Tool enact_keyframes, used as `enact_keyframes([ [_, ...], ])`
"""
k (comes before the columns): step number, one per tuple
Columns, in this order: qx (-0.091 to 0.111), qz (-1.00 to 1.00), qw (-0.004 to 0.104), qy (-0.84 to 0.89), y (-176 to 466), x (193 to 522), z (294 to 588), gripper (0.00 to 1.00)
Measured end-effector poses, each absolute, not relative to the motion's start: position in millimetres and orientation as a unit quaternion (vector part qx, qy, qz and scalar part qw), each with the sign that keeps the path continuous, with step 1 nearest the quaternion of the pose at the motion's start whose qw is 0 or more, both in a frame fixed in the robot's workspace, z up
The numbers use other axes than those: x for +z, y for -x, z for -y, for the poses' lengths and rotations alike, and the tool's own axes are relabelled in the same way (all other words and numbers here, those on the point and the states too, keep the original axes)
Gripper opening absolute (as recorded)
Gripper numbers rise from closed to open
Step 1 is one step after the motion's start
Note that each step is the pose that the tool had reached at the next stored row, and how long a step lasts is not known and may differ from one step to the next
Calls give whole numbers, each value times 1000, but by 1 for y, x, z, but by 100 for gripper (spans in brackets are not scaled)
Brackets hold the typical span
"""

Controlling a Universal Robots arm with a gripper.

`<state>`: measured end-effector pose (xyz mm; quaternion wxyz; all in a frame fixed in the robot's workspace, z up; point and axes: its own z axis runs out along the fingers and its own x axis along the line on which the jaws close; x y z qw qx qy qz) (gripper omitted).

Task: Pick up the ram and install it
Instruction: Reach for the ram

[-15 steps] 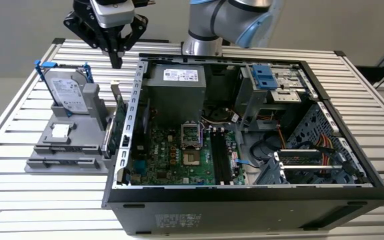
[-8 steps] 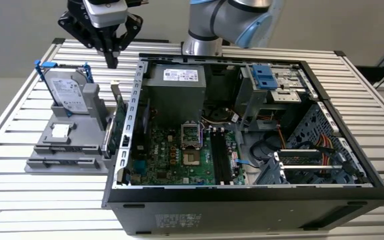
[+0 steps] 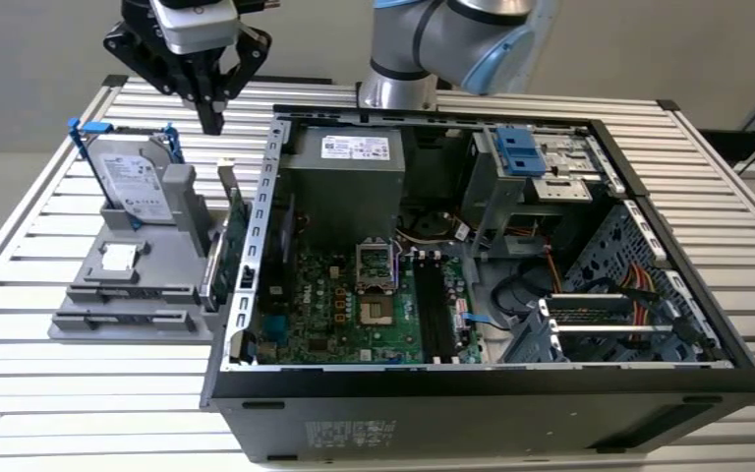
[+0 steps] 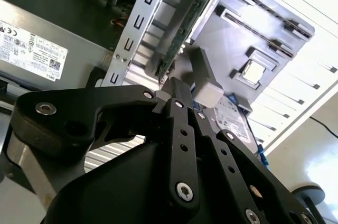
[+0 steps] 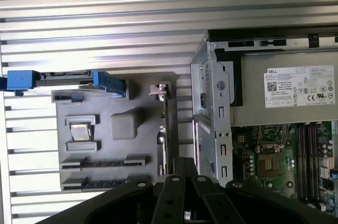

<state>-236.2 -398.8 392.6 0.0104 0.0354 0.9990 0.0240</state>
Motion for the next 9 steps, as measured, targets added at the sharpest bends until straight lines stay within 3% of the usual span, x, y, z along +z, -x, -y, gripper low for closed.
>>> enact_keyframes([
  [9, 24, -999, 10, -35, 247, 393, 399, 0],
])
